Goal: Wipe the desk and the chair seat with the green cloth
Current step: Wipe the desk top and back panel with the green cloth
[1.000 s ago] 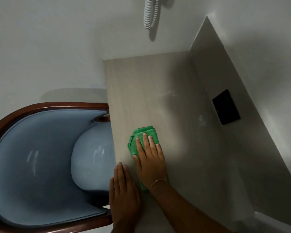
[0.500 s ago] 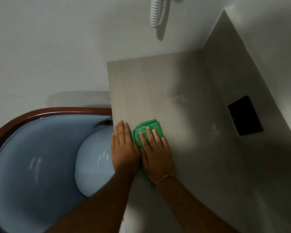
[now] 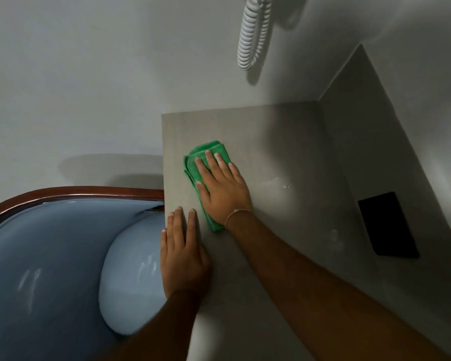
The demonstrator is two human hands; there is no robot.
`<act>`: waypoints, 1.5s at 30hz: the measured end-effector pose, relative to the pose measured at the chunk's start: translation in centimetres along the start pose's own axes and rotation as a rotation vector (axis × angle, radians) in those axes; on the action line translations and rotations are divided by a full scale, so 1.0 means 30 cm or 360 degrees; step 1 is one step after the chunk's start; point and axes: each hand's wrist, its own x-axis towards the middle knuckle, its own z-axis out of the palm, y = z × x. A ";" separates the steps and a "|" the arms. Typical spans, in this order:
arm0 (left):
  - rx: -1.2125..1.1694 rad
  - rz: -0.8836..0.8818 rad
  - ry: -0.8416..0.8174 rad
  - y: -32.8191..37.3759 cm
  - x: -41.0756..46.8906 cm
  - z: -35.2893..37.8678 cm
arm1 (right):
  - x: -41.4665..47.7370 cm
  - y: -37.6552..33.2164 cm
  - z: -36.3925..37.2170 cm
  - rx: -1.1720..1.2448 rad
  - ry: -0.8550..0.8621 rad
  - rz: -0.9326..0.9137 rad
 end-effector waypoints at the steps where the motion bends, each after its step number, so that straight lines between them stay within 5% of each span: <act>1: -0.0001 0.0001 0.0009 0.001 0.002 0.003 | 0.017 0.037 -0.009 0.0015 0.0005 -0.0010; 4: -0.0013 -0.0009 0.0022 0.004 0.009 0.008 | 0.039 0.231 -0.046 0.0069 0.0065 0.0139; 8: -0.0040 -0.0018 -0.0007 0.002 0.008 0.013 | -0.063 0.571 -0.123 0.0024 0.0013 0.0694; 12: -0.0055 -0.0005 -0.0008 -0.004 0.002 0.021 | -0.327 0.618 -0.143 -0.0076 0.0017 0.0930; 19: -0.0072 -0.0020 -0.0040 0.001 -0.005 0.025 | -0.613 0.185 0.008 -0.0032 -0.0076 0.0470; 30: -0.0033 -0.0042 -0.0021 0.002 0.006 0.019 | 0.242 -0.038 -0.010 -0.0127 -0.0230 -0.0546; 36: -0.0003 -0.0055 0.0000 0.011 0.010 0.018 | 0.434 0.034 -0.050 -0.0043 -0.0278 -0.0441; 45: -0.0019 -0.0050 -0.0011 0.006 0.007 0.018 | 0.344 0.548 -0.159 0.0001 -0.0043 0.0054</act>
